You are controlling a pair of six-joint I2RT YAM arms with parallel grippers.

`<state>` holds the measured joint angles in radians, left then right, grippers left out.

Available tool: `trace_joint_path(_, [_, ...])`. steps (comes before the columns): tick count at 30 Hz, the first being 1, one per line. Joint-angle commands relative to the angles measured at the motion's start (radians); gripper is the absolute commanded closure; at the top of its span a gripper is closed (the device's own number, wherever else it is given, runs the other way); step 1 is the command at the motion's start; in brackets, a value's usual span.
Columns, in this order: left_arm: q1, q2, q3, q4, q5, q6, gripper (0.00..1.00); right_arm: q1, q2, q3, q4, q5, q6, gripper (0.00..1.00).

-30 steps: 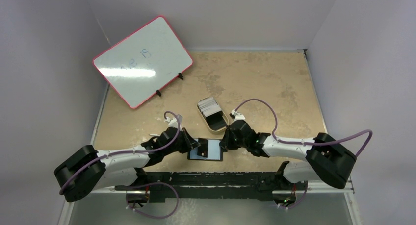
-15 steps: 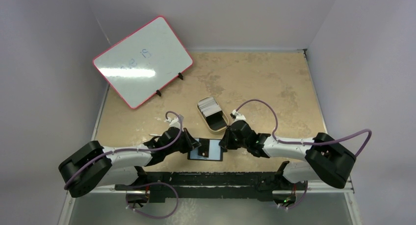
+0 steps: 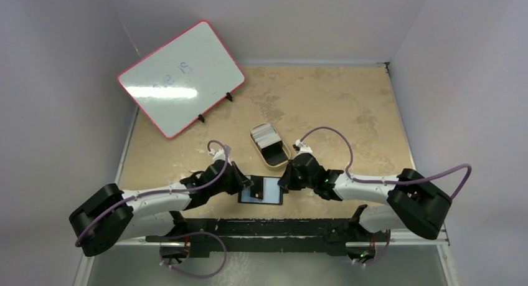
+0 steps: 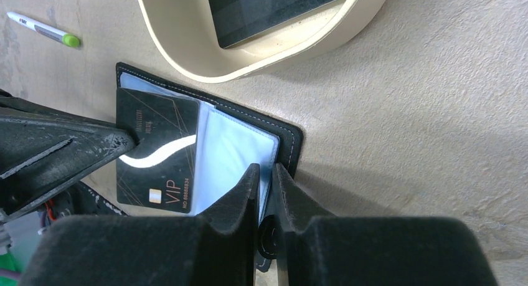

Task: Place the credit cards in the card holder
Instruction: Insert the credit card into the card holder.

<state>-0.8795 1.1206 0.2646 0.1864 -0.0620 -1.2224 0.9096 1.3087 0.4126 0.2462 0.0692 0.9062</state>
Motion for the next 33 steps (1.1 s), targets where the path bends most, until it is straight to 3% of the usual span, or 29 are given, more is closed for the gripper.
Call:
trace_joint_path(1, [-0.001,0.038,0.016,-0.033,-0.012,-0.001,1.00,0.006,-0.008,-0.018,-0.003,0.012,0.015,0.87])
trace_joint_path(7, [-0.004,0.111,0.017,0.057,0.056,0.036,1.00,0.006,-0.002,-0.014,0.010,0.012,0.016,0.87])
trace_joint_path(19, [-0.005,0.168,0.033,0.139,0.058,0.069,1.00,0.005,0.007,-0.011,0.023,0.015,0.023,0.88])
trace_joint_path(24, [-0.006,0.172,0.063,-0.001,0.066,0.051,1.00,0.006,0.004,-0.016,0.017,0.034,0.030,0.89])
trace_joint_path(29, [-0.006,0.079,0.052,-0.136,0.065,0.025,1.00,0.006,-0.006,-0.023,0.019,0.041,0.038,0.90])
trace_joint_path(33, [-0.006,0.075,0.068,-0.174,0.065,0.040,1.00,0.006,-0.007,-0.025,0.022,0.043,0.037,0.90])
